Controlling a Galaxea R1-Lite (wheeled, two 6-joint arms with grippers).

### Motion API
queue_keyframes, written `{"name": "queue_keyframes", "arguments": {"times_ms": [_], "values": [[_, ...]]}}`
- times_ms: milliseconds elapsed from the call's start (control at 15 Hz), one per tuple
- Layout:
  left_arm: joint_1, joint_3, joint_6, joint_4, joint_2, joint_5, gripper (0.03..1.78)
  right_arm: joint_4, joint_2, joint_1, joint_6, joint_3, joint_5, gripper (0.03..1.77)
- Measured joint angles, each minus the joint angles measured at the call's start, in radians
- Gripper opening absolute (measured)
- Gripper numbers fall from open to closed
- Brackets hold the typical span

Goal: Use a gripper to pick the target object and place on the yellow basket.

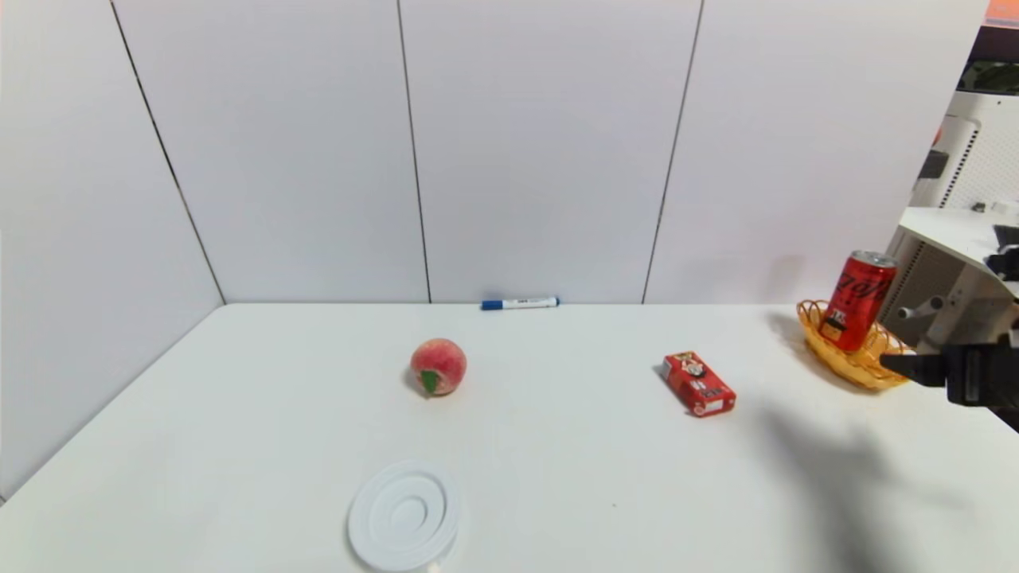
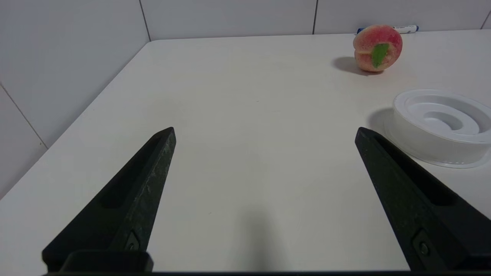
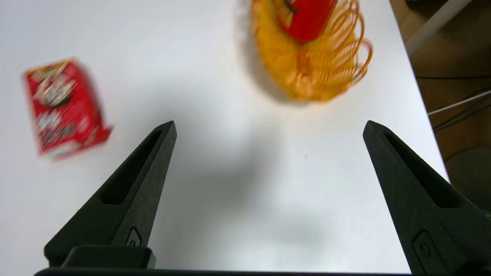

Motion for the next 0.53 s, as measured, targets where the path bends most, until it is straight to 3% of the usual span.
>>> {"name": "queue_keyframes", "arguments": {"times_ms": [267,533], "values": [[0.0,0.0,0.0,0.0,0.0,0.0,1.69,-0.007,-0.374,0.078,0.0,0.289,-0.018,1.69],[0.0,0.0,-0.001,0.0,0.0,0.0,1.69,0.0,-0.703,0.201,0.009,0.483,-0.102,1.69]]}}
